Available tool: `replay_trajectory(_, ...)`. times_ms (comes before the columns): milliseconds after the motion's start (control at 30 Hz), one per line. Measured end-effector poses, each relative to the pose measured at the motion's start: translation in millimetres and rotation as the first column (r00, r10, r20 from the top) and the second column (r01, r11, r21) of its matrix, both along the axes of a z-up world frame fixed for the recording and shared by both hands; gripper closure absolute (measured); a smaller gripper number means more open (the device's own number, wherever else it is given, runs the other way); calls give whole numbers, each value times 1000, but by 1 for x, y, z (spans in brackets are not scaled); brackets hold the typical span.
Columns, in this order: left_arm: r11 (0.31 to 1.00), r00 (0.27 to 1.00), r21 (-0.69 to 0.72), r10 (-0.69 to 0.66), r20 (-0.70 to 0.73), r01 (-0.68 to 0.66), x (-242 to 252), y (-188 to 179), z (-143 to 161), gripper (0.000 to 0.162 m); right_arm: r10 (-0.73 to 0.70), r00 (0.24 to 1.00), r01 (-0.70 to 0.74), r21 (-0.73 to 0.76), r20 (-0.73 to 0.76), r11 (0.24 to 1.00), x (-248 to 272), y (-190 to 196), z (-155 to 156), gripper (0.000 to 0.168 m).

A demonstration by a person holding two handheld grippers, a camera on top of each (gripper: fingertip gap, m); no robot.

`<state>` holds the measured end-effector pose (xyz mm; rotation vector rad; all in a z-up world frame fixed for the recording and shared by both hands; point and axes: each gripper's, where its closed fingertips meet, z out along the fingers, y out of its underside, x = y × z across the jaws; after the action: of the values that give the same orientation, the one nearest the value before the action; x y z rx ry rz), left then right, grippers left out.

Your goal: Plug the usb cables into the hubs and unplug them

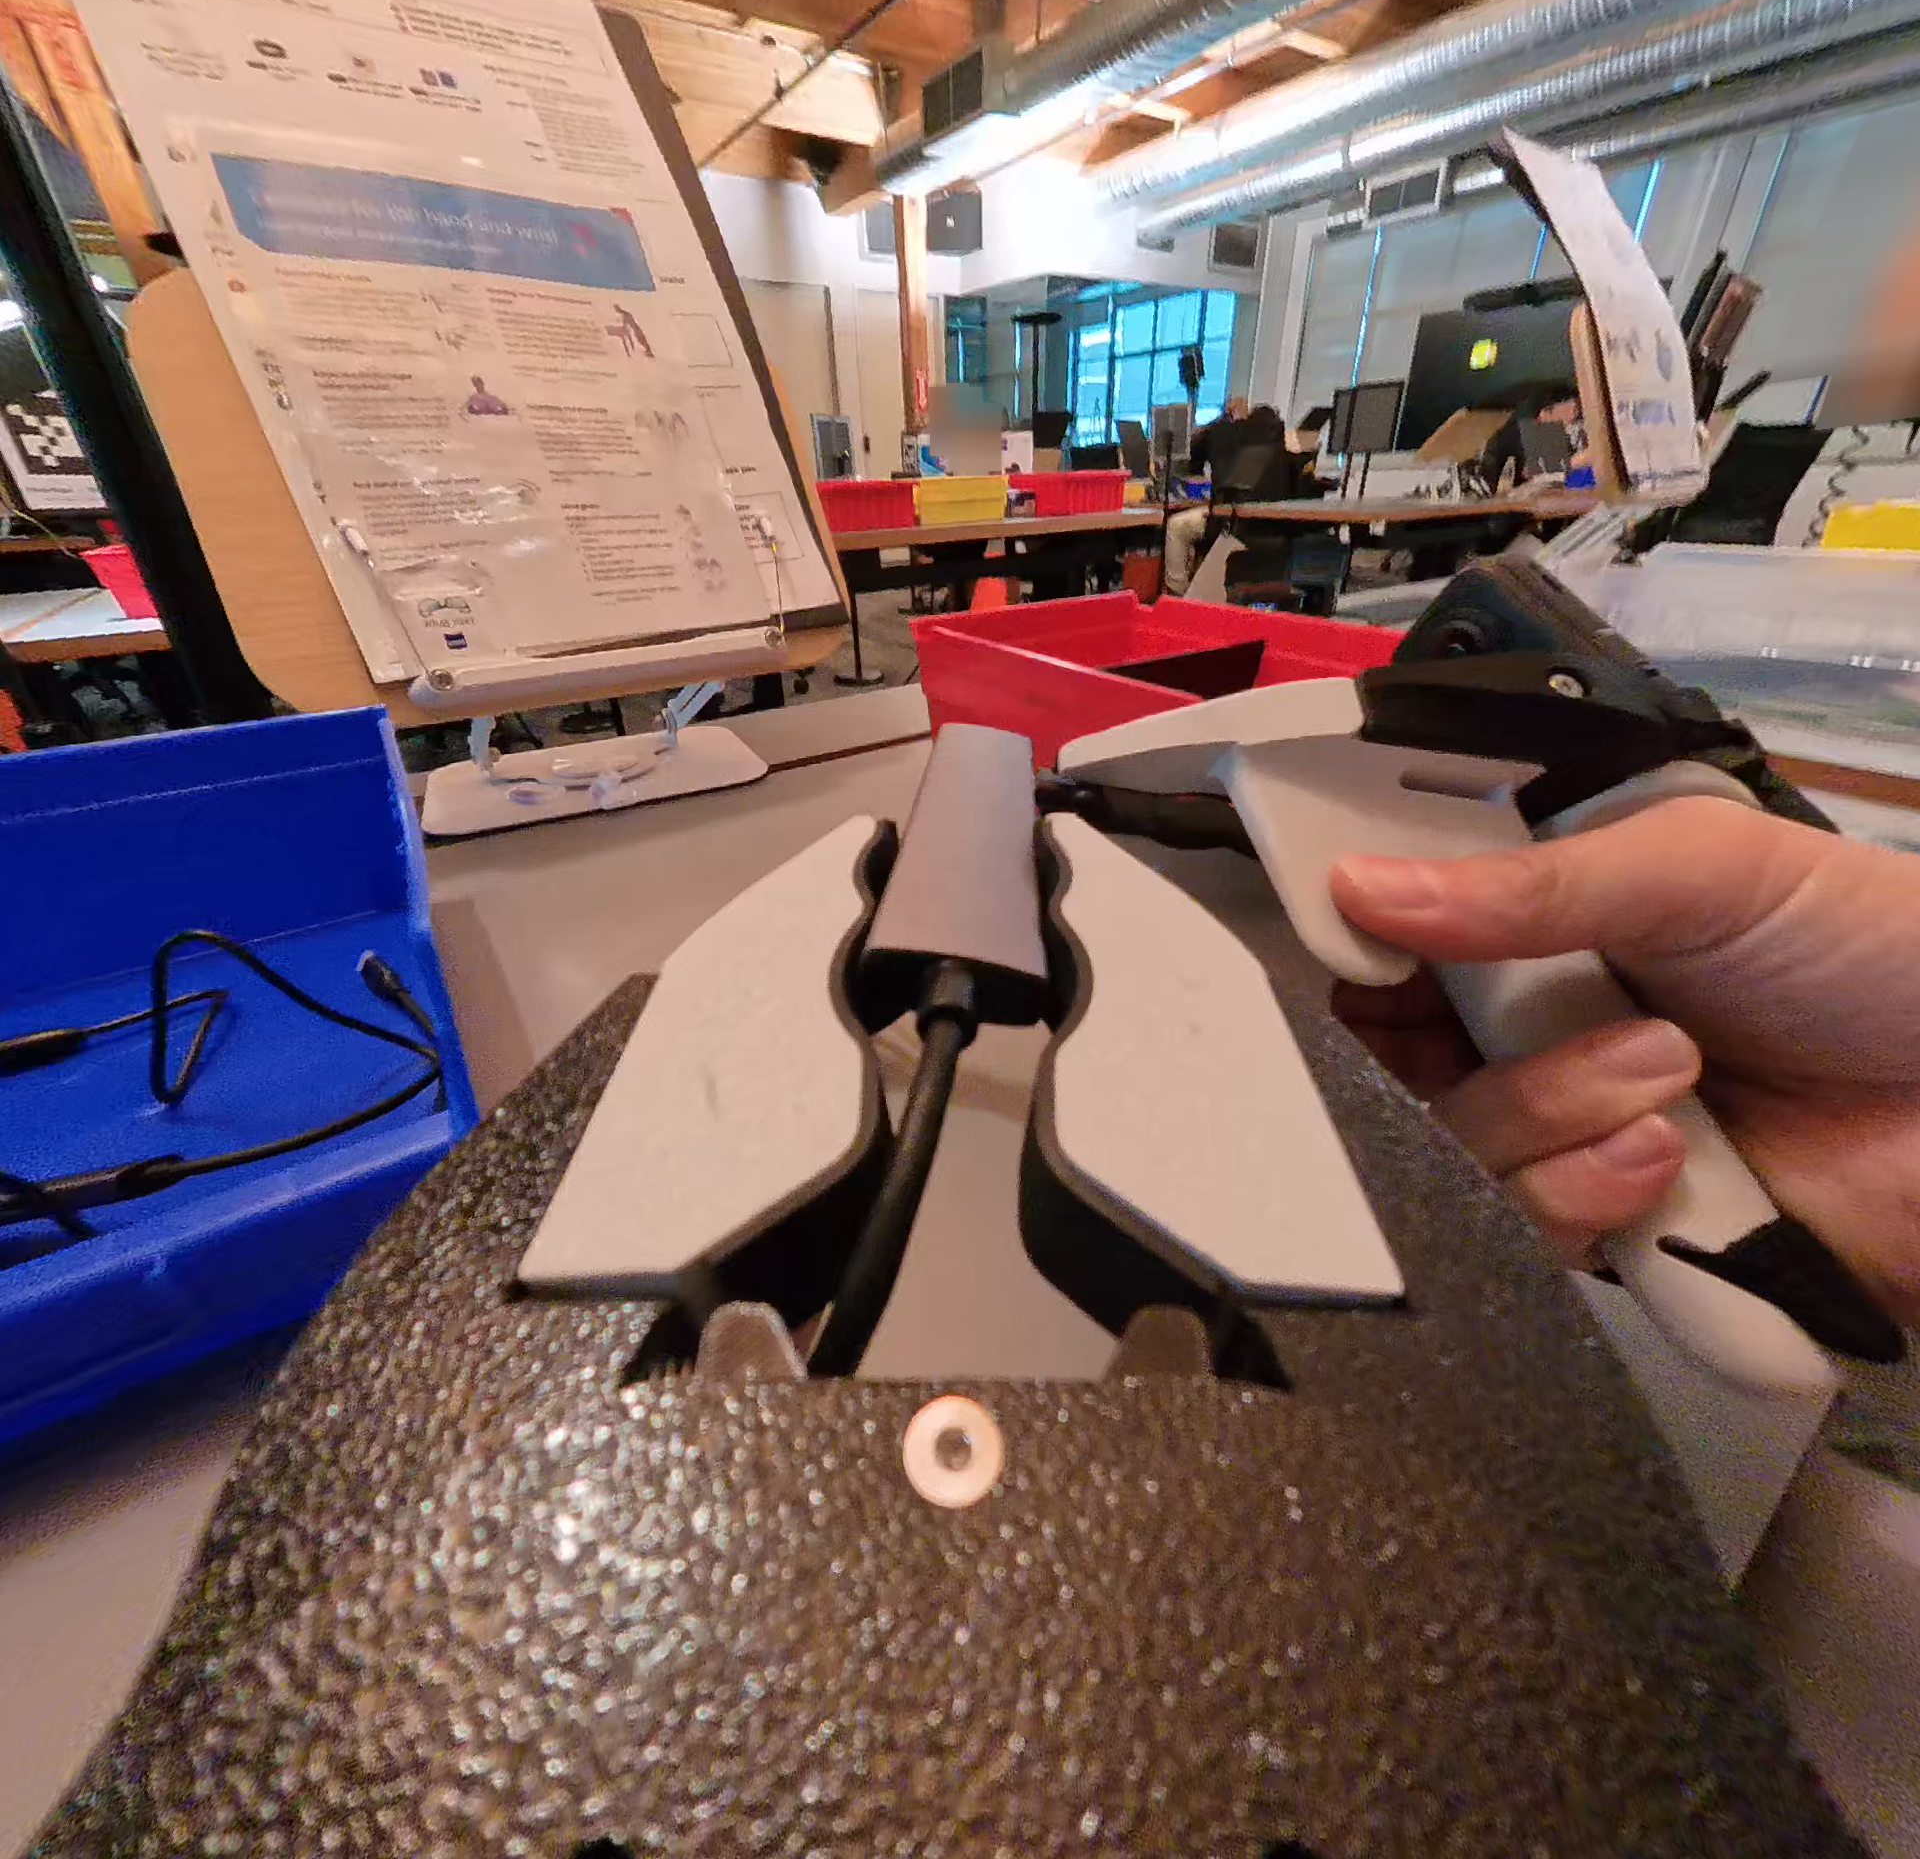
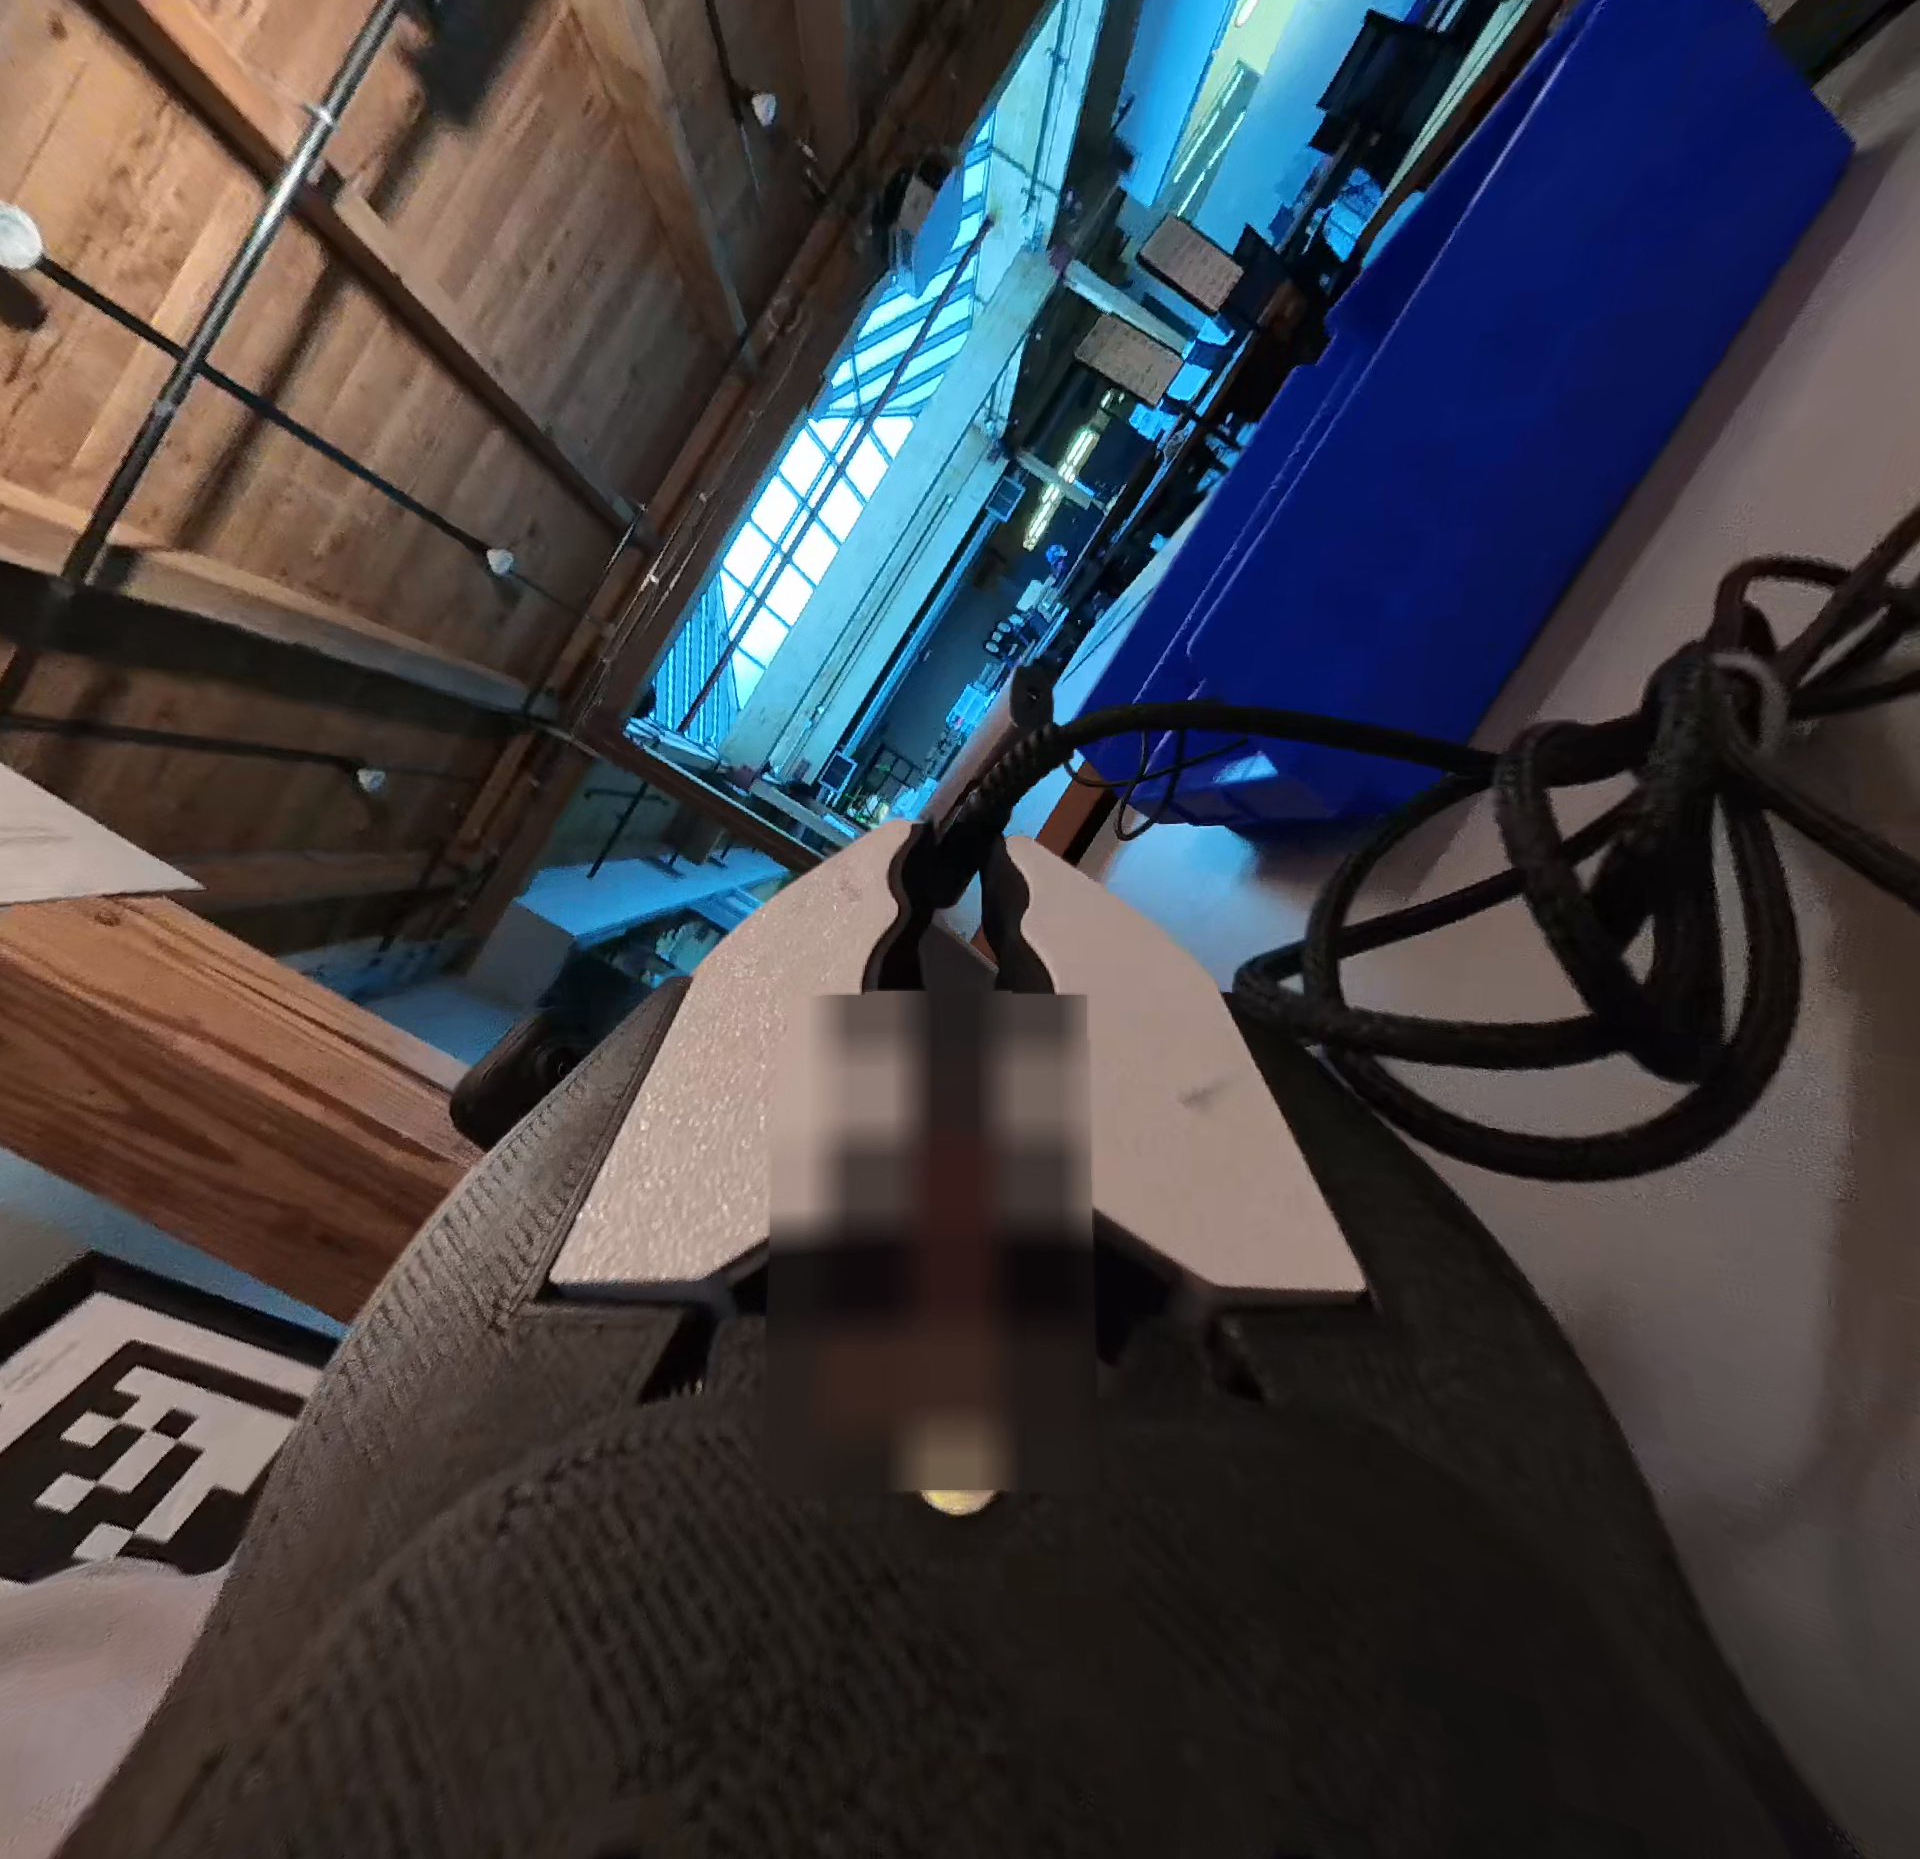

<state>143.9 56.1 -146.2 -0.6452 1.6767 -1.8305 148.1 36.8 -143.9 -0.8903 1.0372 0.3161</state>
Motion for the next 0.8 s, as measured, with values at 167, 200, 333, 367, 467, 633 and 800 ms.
replay_trajectory(167,998,1000,53,16,22,-17,-2,-13,-7,136,-25,998,26,28,-49,999,-7,-15,-8,157)
replay_trajectory(200,999,1000,53,11,14,-12,-2,-16,-8,136,-42,998,42,16,-48,999,-8,-20,-8,157)
replay_trajectory(333,996,1000,86,11,11,-12,-5,-28,-3,136,-70,996,74,71,-59,995,-12,-35,-4,157)
replay_trajectory(367,994,1000,107,11,24,-14,-6,-31,-2,136,-68,995,73,85,-67,994,-14,-39,-4,158)
replay_trajectory(467,994,1000,106,-13,15,11,-11,-41,2,136,-80,995,84,73,-60,994,-21,-52,0,157)
replay_trajectory(633,986,998,168,-9,54,0,-21,-58,2,136,-102,994,102,-5,-29,995,-33,-73,-3,157)
replay_trajectory(800,989,999,146,-29,30,25,-25,-61,1,136,-73,997,73,5,8,997,-41,-82,-4,158)
